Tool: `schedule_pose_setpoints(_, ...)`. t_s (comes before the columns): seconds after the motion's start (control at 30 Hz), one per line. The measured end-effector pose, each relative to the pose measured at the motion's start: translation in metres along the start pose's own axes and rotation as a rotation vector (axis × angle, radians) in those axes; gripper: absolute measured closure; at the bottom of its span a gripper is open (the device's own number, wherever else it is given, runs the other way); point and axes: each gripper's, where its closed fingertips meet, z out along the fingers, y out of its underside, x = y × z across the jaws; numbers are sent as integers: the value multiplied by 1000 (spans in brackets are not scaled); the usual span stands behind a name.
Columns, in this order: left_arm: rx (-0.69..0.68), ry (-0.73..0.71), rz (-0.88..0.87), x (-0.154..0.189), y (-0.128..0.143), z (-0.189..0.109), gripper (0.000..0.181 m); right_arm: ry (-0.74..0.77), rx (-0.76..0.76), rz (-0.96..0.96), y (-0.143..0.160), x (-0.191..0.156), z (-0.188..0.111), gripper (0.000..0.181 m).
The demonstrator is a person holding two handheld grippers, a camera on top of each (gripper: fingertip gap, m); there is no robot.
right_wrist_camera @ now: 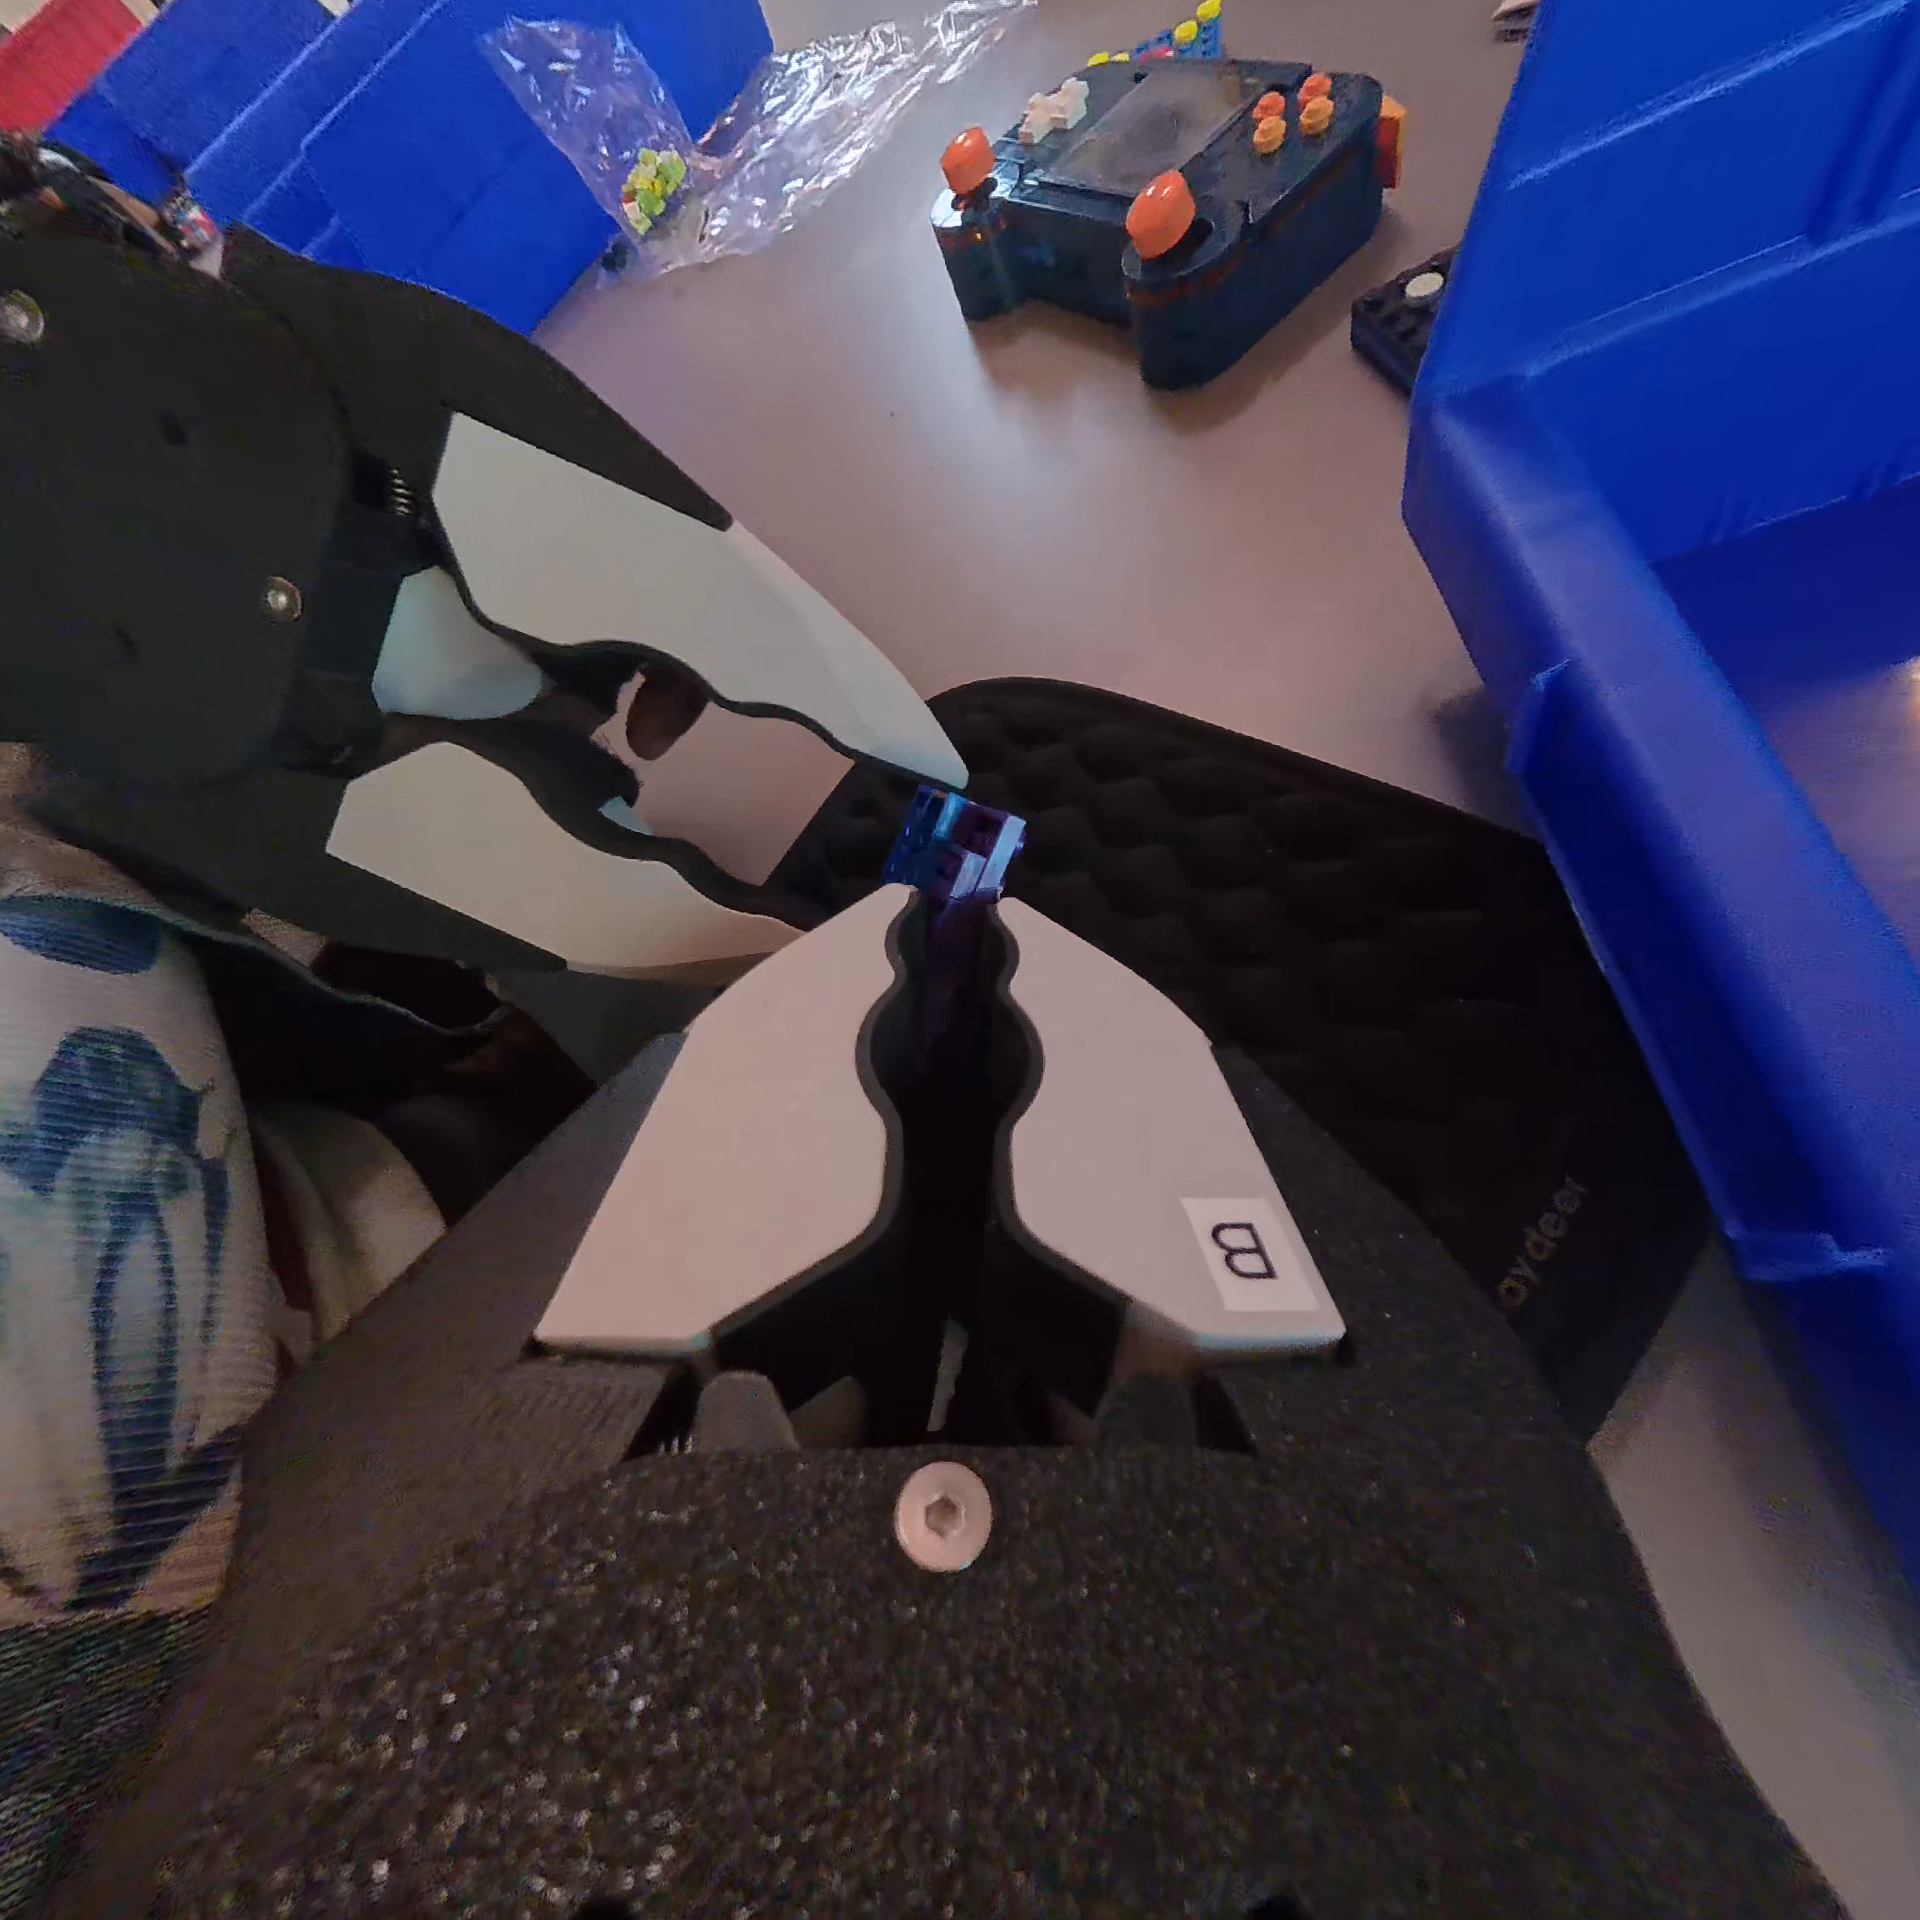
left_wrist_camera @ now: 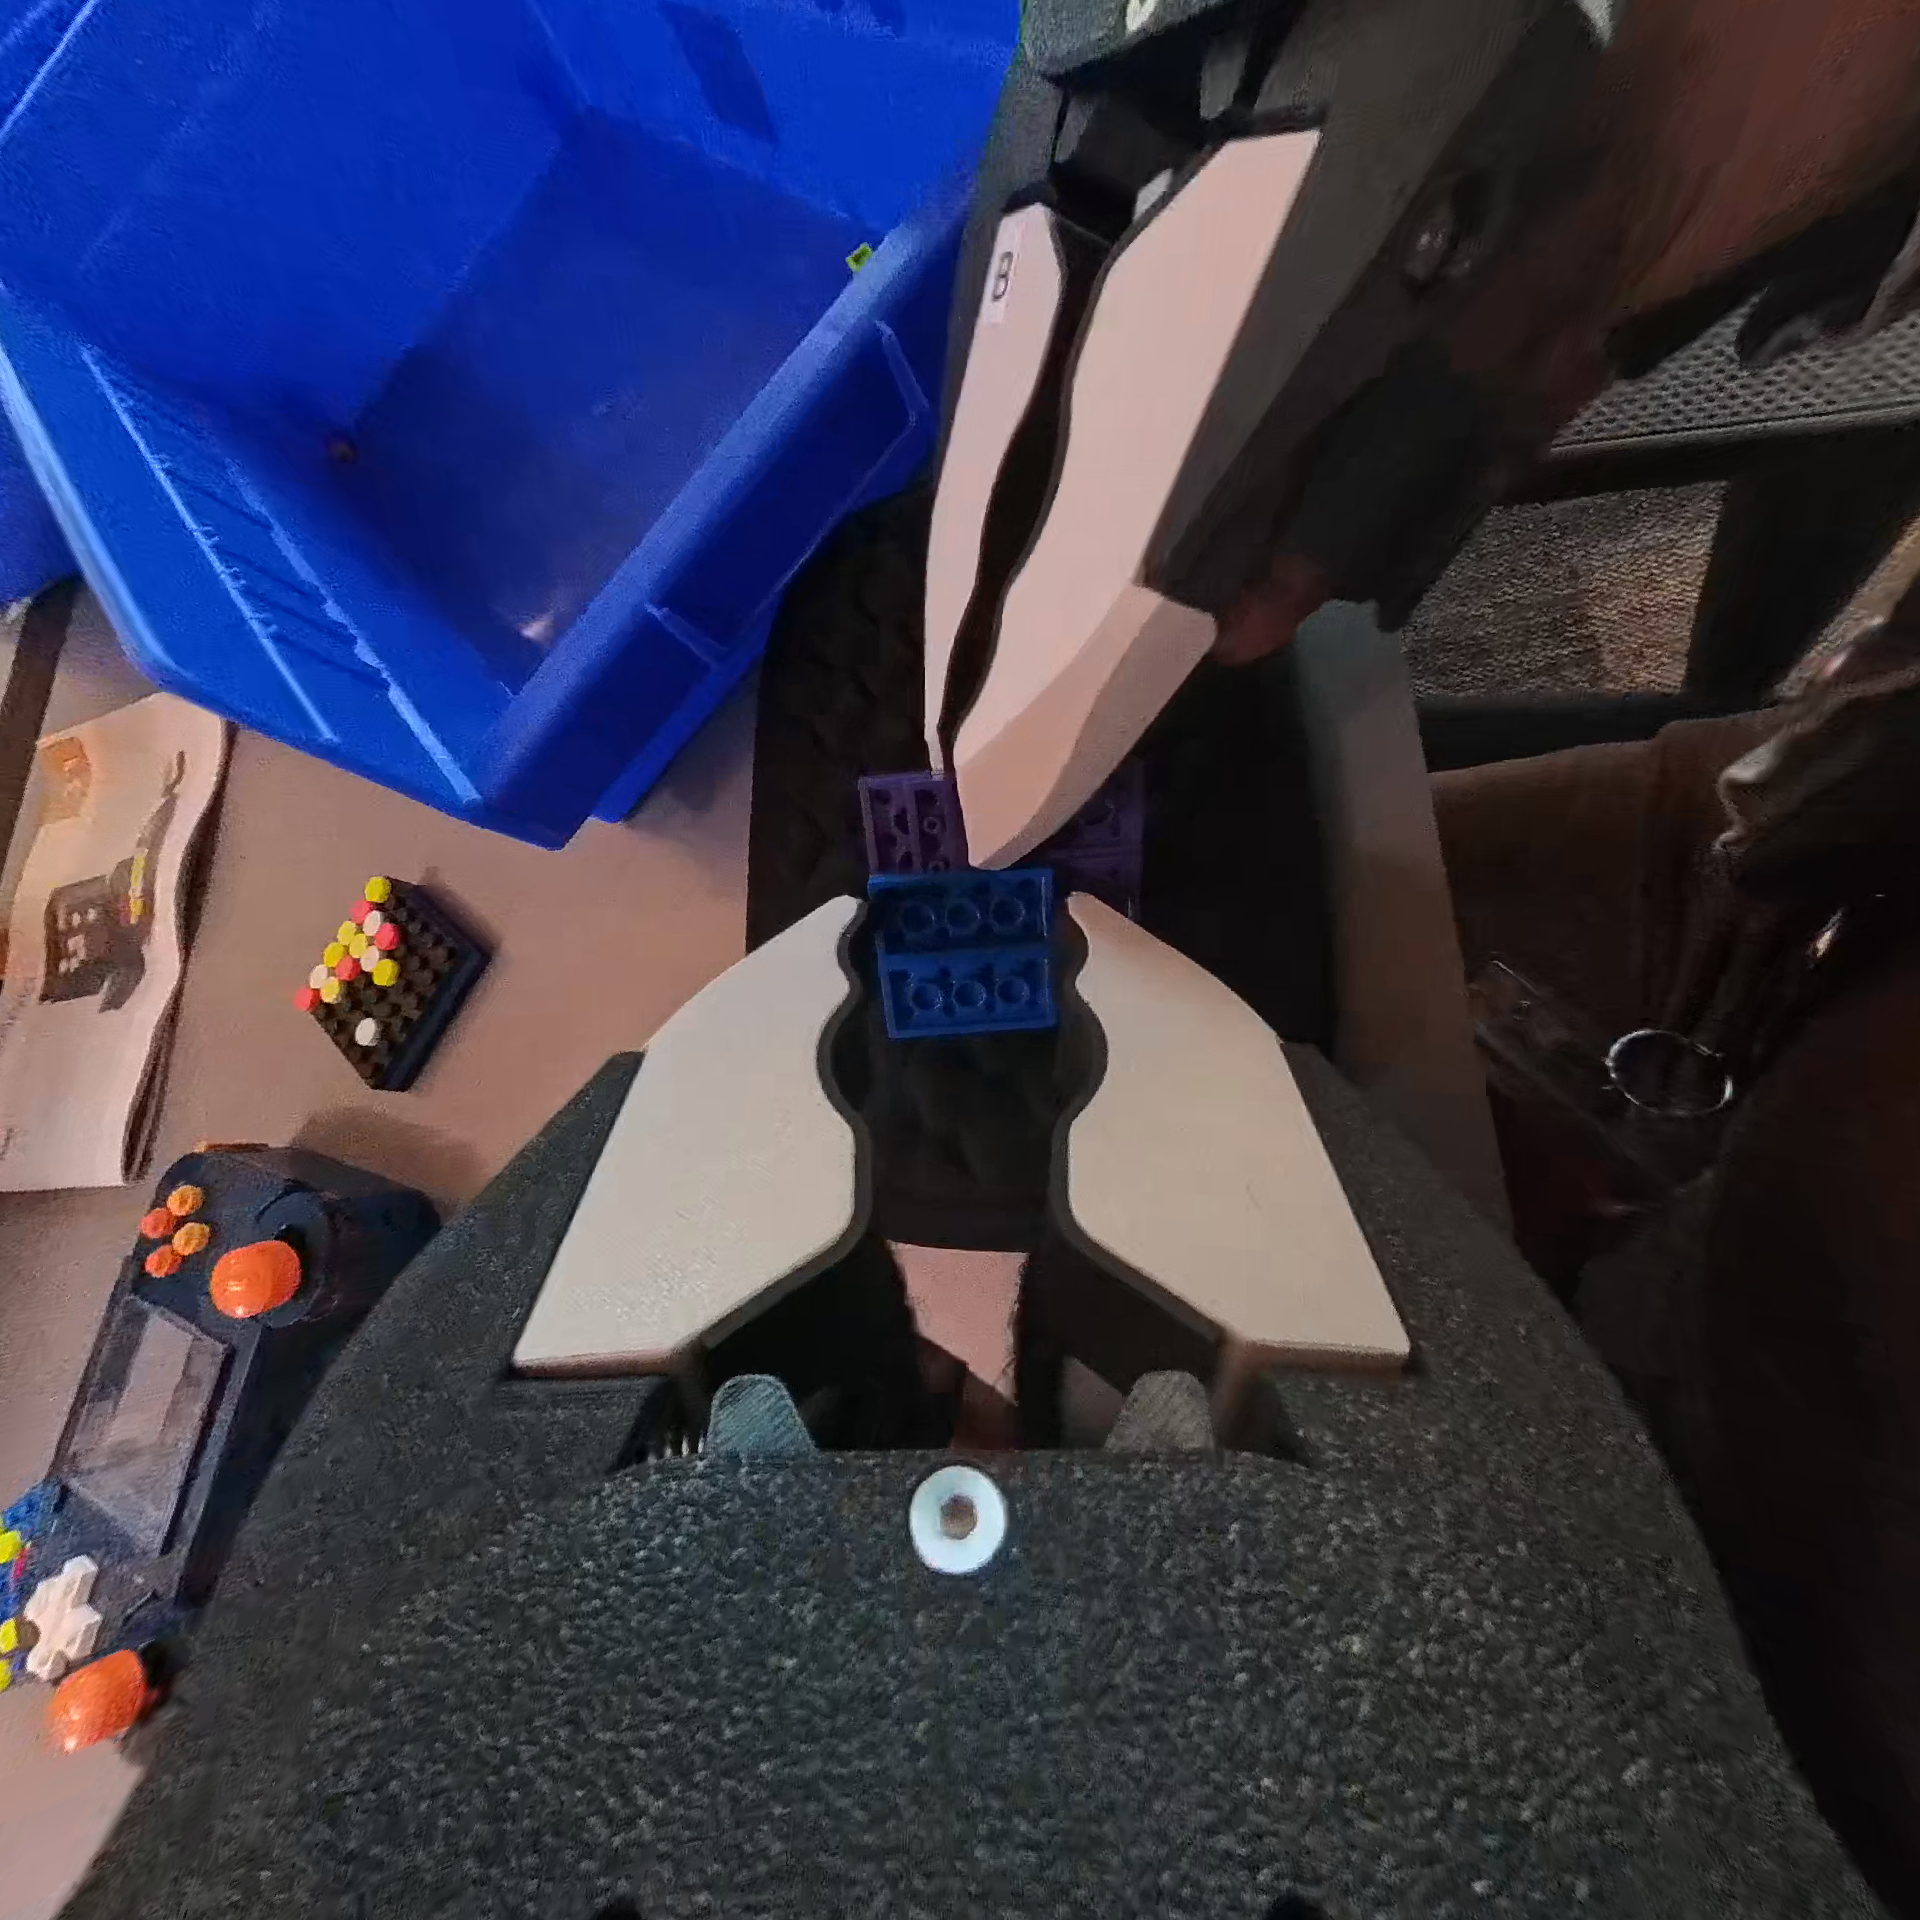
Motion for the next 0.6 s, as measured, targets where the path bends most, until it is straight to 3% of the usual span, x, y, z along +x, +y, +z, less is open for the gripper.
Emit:
schedule_pose_setpoints(0.2,74,-94,112,3,-4,3,151,-43,33,41,5,6,-1,170)
schedule_pose_setpoints(0.33,102,-92,73,3,-4,1,151,-15,32,40,6,9,0,168)
schedule_pose_setpoints(0.37,110,-67,86,8,-5,0,169,-8,27,49,7,11,1,168)
schedule_pose_setpoints(0.4,260,31,42,28,-28,-6,181,51,10,29,10,20,2,169)
schedule_pose_setpoints(0.43,302,54,61,41,-42,-8,181,71,4,2,10,22,3,170)
schedule_pose_setpoints(0.47,219,-27,163,35,-34,-2,181,61,-11,10,9,21,3,170)
schedule_pose_setpoints(0.5,133,-87,155,17,-16,4,181,36,-15,43,9,20,1,170)
schedule_pose_setpoints(0.53,99,-66,39,4,-1,5,178,14,2,78,9,20,1,170)
schedule_pose_setpoints(0.6,152,24,-145,-9,4,-6,157,0,4,91,9,20,1,170)
